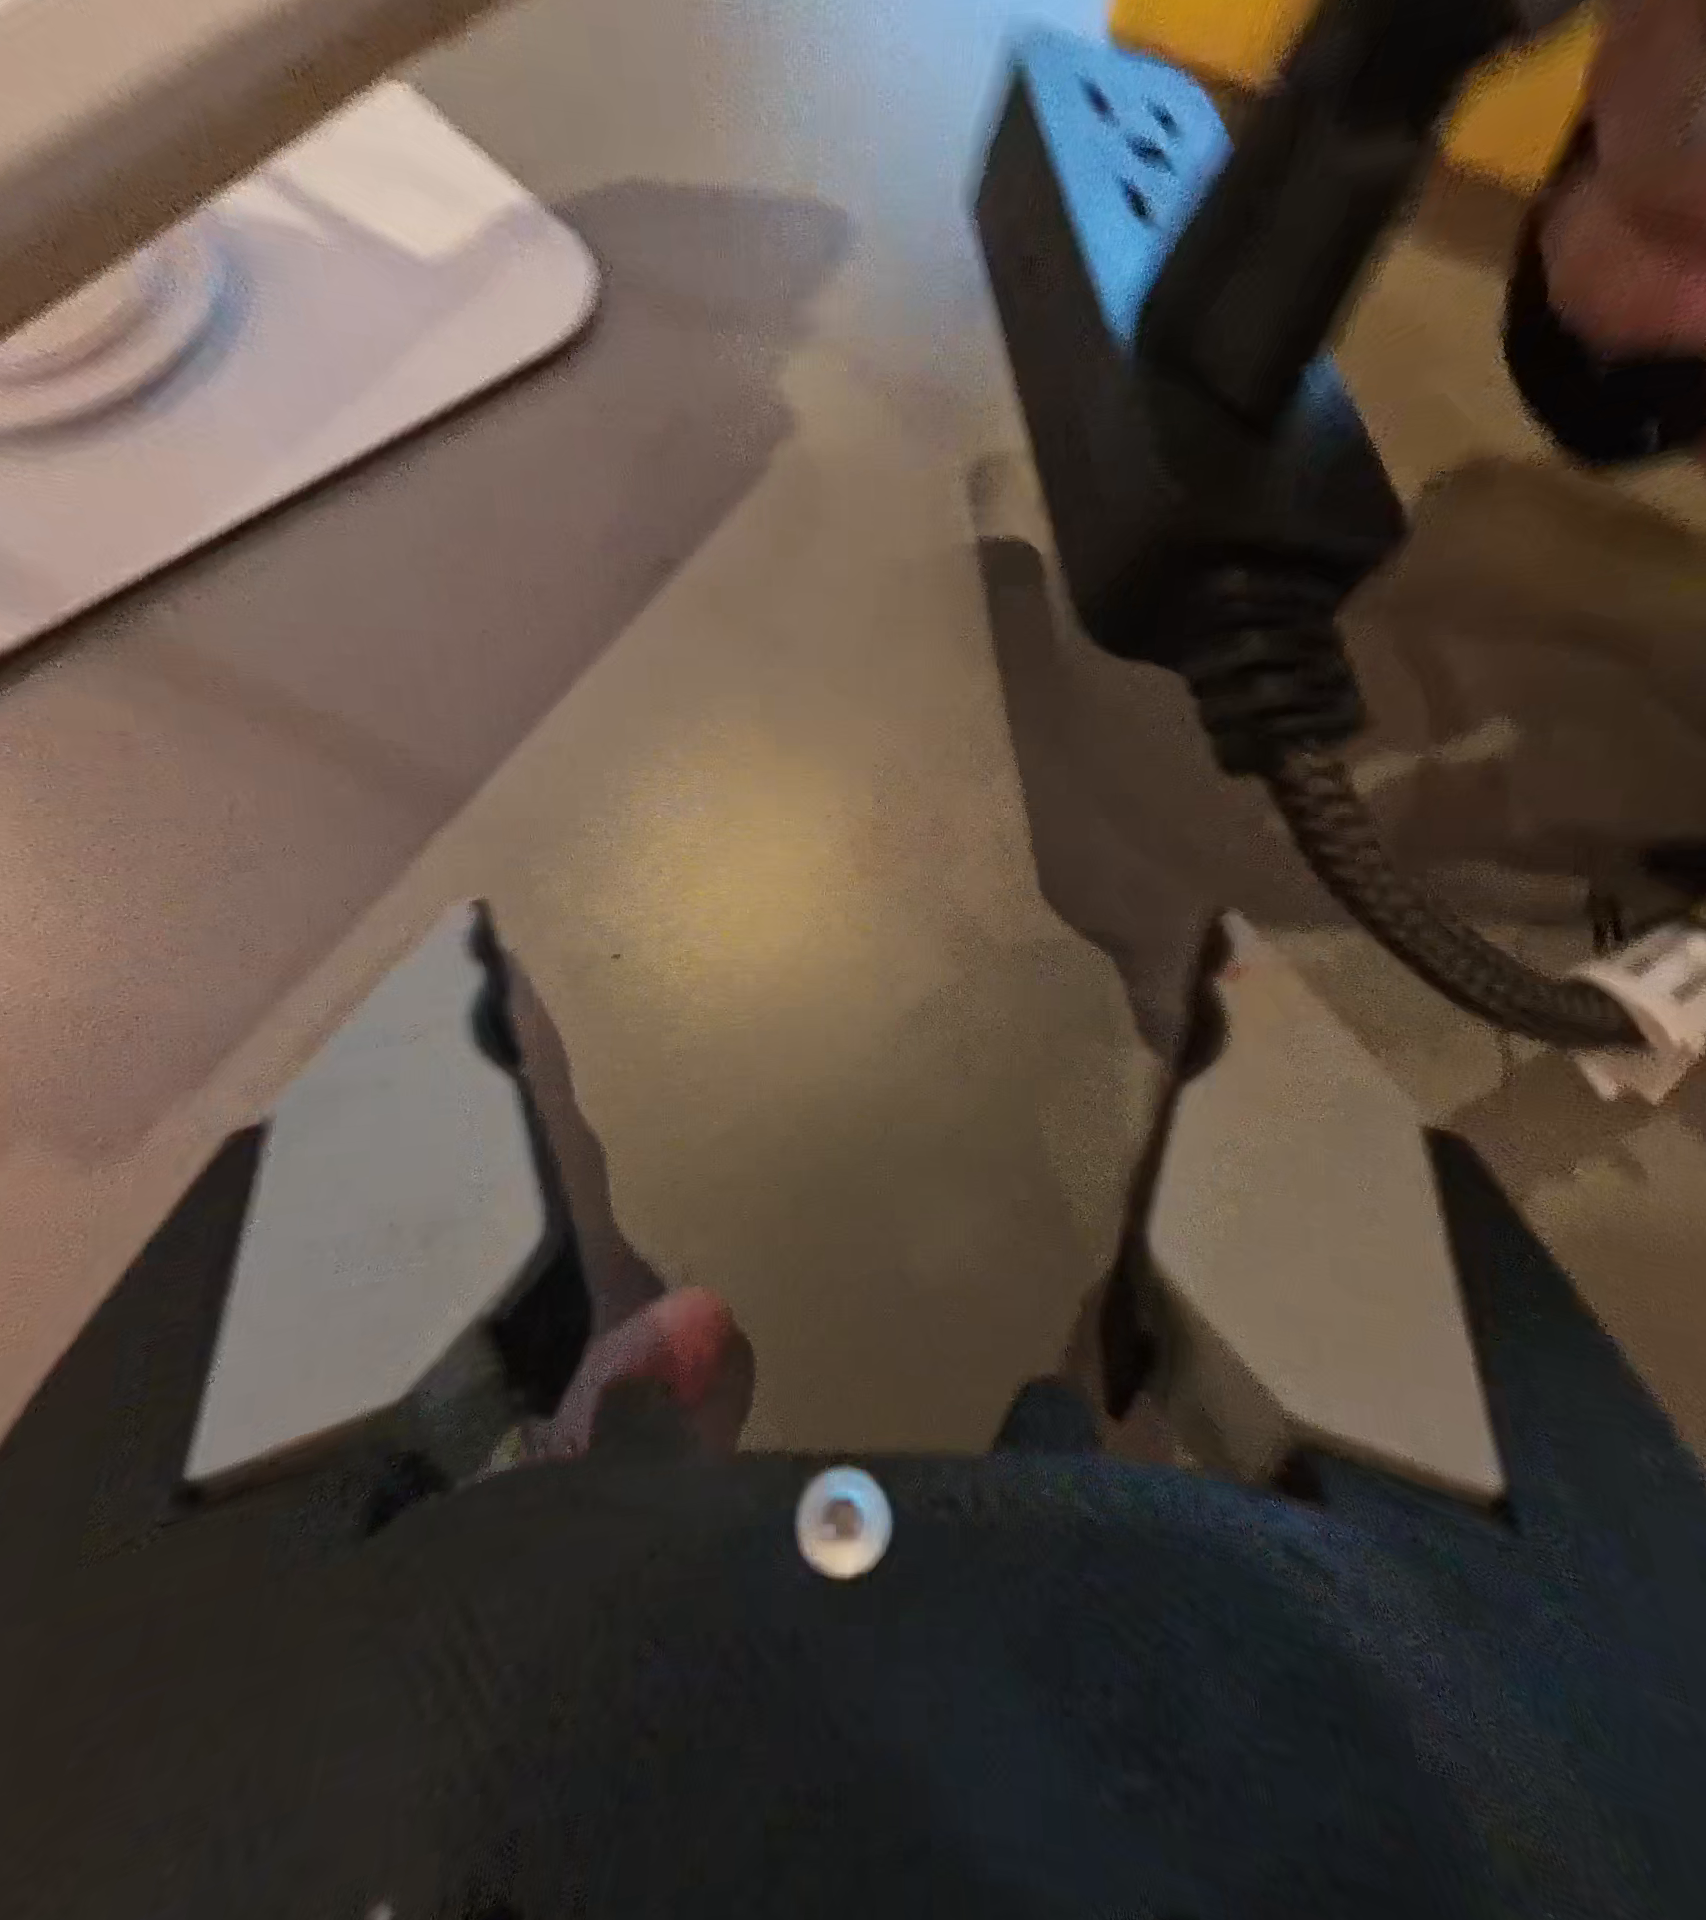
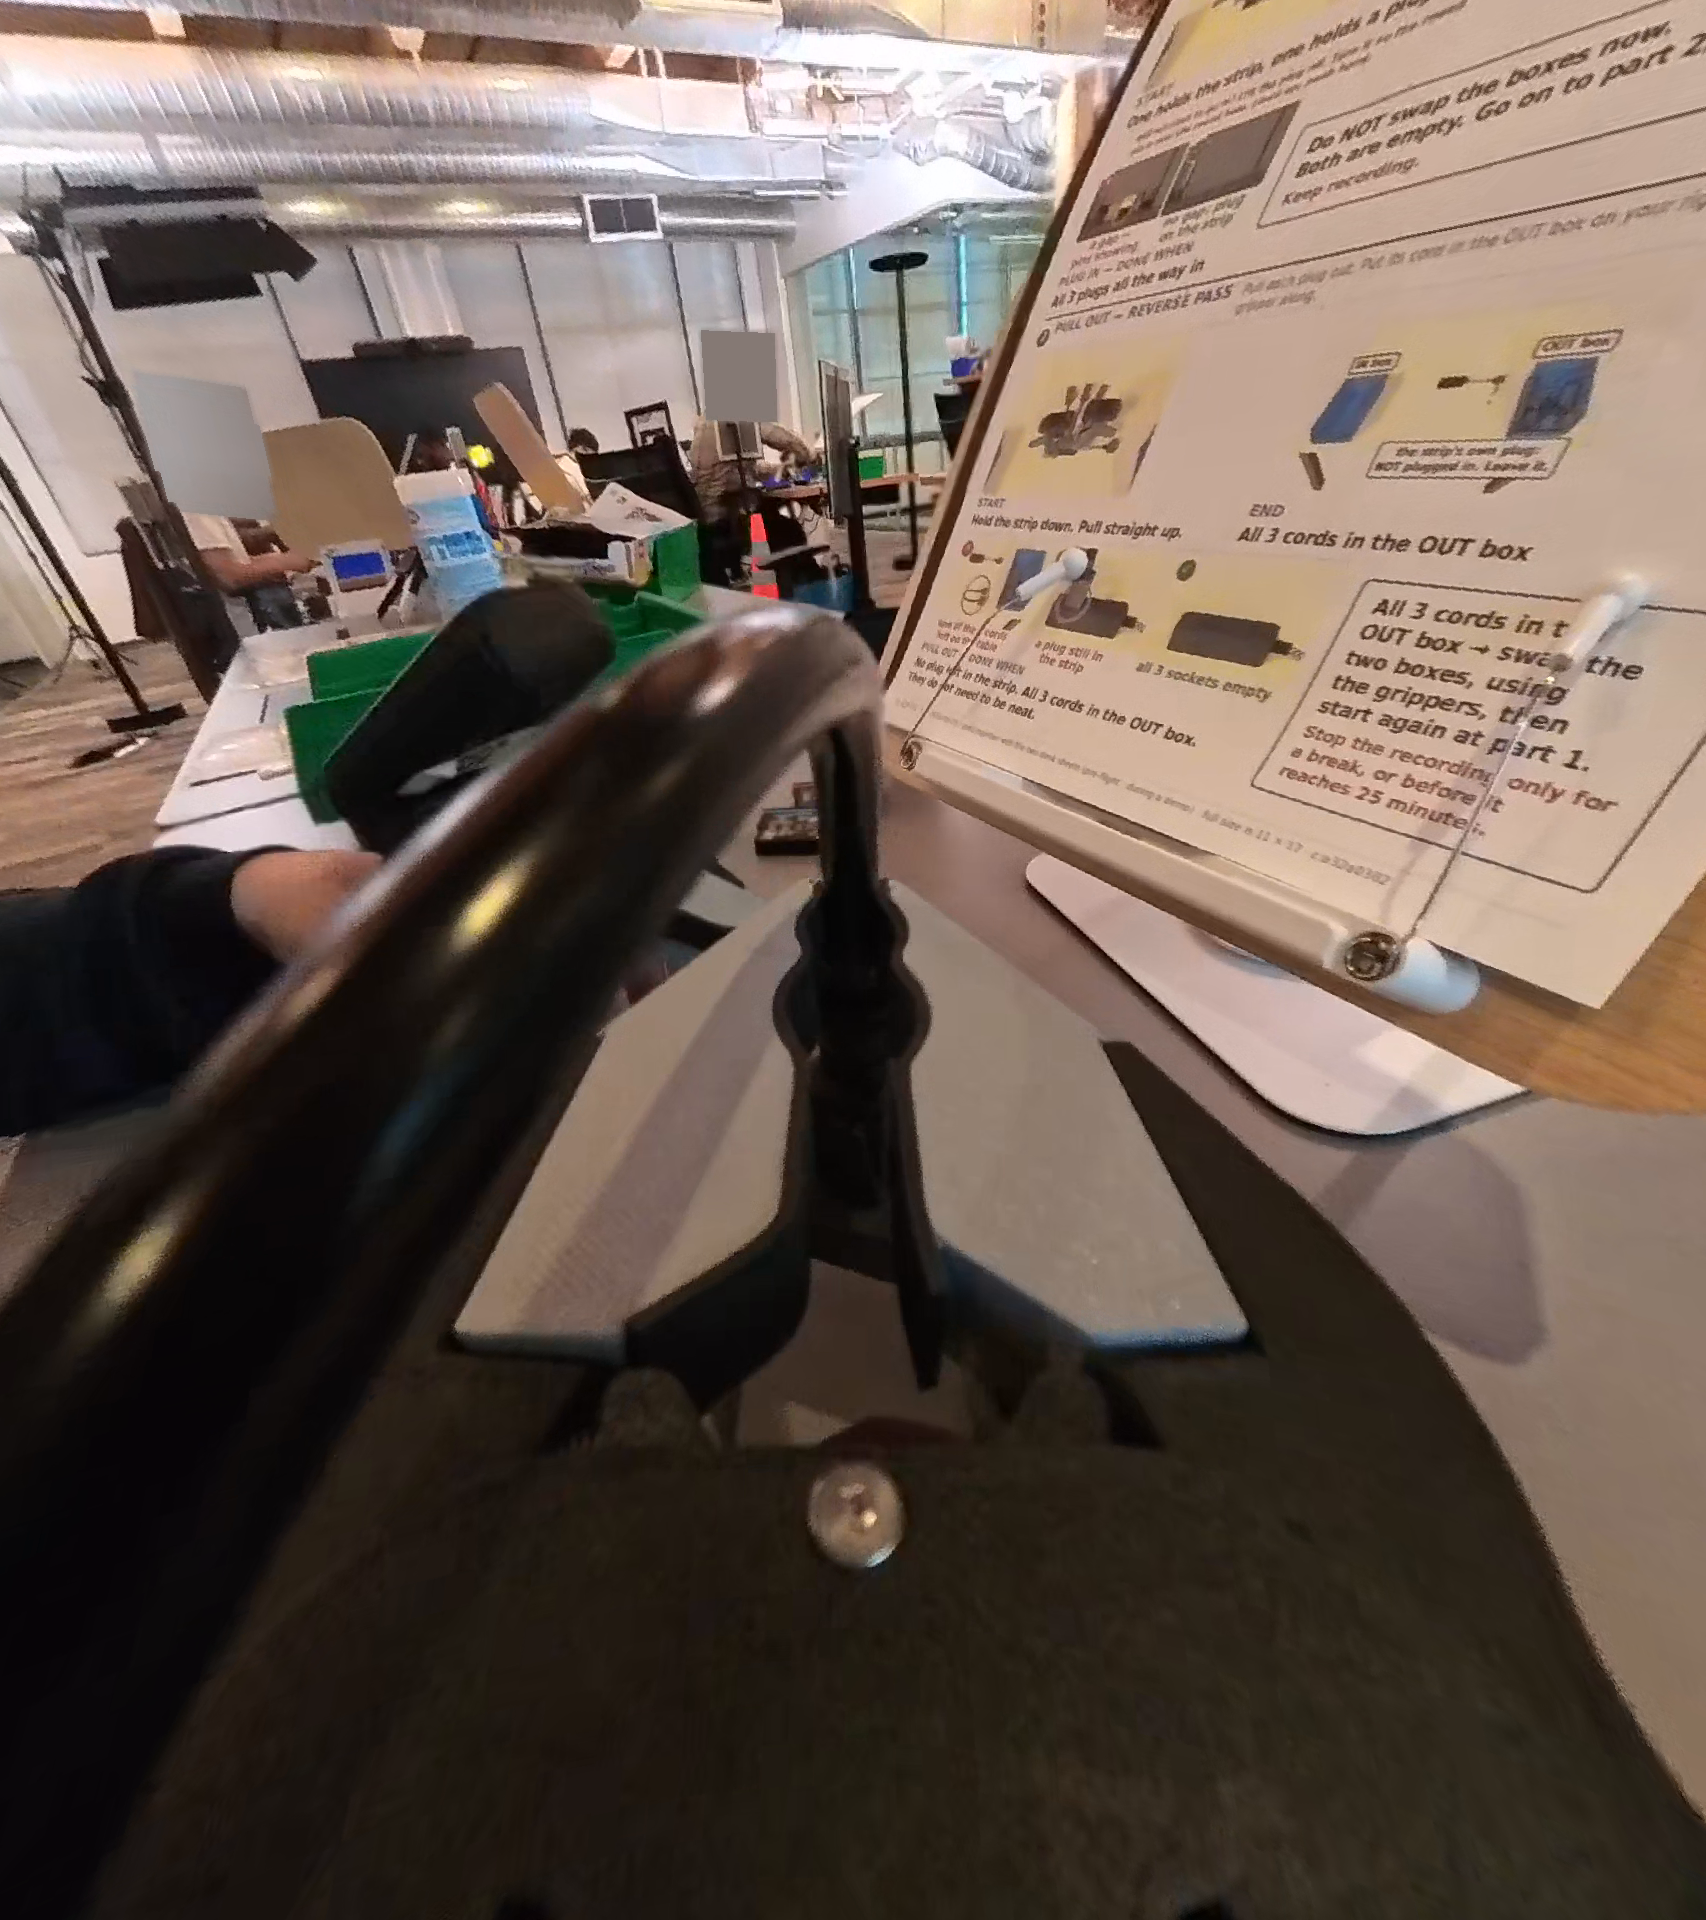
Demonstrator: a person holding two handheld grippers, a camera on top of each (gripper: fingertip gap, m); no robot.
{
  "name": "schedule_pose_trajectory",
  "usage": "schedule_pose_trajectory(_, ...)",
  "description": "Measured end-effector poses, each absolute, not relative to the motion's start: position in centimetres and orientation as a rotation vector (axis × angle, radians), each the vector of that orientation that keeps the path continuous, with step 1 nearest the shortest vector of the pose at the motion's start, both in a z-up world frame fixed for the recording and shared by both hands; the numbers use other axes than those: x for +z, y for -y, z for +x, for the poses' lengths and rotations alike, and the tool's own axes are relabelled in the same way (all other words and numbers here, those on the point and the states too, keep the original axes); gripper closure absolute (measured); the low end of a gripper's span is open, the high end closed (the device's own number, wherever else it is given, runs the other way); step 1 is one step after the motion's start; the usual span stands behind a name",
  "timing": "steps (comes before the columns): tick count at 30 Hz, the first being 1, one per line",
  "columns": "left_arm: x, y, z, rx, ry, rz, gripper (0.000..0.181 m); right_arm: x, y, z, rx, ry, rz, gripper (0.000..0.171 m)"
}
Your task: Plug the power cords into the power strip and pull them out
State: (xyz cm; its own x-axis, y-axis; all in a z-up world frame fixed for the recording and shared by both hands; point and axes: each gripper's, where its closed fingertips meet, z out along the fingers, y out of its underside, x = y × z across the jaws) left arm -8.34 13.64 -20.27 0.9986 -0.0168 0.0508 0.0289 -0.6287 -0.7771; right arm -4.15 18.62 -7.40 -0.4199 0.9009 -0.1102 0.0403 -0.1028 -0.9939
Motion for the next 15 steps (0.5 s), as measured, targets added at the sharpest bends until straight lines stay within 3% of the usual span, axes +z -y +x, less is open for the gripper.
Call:
schedule_pose_trajectory(1, -19.8, -13.8, -9.1, -0.106, 0.110, -2.215, 0.066, -7.4, -18.8, -4.2, 1.609, 1.478, -1.075, 0.166)
schedule_pose_trajectory(3, -19.0, -13.9, -10.0, -0.229, 0.260, -2.136, 0.066, -7.6, -19.3, -4.2, 1.607, 1.470, -1.094, 0.166)
schedule_pose_trajectory(7, -17.1, -14.1, -10.7, -0.465, 0.399, -1.967, 0.044, -8.0, -19.3, -4.4, 1.604, 1.485, -1.105, 0.166)
schedule_pose_trajectory(10, -16.7, -14.1, -11.1, -0.505, 0.441, -1.920, 0.043, -8.3, -18.9, -4.6, 1.580, 1.518, -1.097, 0.166)
schedule_pose_trajectory(14, -17.5, -13.7, -9.7, -0.498, 0.345, -2.003, 0.060, -9.1, -18.8, -4.8, 1.471, 1.581, -1.084, 0.167)
schedule_pose_trajectory(15, -17.6, -13.7, -9.6, -0.475, 0.331, -2.018, 0.057, -9.4, -18.9, -4.8, 1.423, 1.601, -1.084, 0.168)
